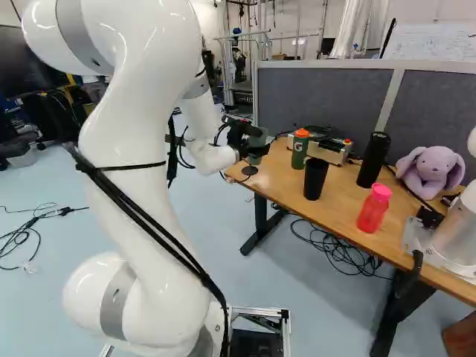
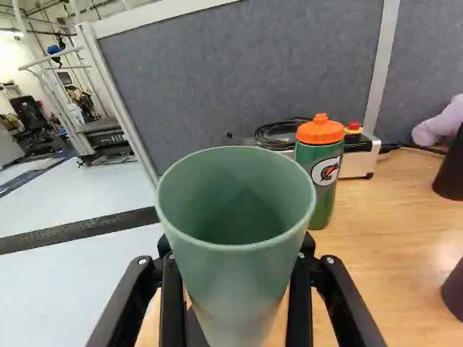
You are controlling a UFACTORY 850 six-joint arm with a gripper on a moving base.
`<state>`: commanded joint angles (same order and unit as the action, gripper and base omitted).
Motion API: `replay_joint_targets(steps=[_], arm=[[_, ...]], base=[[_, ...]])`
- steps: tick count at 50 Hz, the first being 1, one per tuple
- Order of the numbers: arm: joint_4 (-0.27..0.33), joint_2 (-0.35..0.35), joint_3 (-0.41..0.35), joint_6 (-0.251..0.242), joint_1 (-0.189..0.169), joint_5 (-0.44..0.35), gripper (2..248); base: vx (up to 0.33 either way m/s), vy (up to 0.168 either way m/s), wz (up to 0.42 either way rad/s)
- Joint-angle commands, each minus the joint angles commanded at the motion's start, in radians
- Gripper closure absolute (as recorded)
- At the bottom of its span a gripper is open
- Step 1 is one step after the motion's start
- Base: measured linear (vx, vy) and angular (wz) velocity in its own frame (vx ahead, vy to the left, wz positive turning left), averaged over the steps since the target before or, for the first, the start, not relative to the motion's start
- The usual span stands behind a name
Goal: Place the green cup on the table
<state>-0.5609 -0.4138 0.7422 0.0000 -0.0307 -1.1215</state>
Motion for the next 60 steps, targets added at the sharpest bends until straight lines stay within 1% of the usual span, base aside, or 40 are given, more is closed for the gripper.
replay_joint_targets(steps=[9, 24, 54, 56, 60], arm=[[-0.036, -0.026, 0.007, 0.0, 0.0, -0.038, 128], [-0.075, -0.062, 0.012, 0.0, 0.0, -0.078, 128], [-0.081, -0.139, 0.026, 0.0, 0.0, -0.085, 128], [-0.081, -0.145, 0.027, -0.008, 0.0, -0.085, 128], [-0.081, -0.155, 0.03, -0.04, 0.001, -0.085, 128]], base=[[0.0, 0.0, 0.0], [0.0, 0.0, 0.0], [0.0, 0.0, 0.0], [0.0, 0.0, 0.0], [0.0, 0.0, 0.0]])
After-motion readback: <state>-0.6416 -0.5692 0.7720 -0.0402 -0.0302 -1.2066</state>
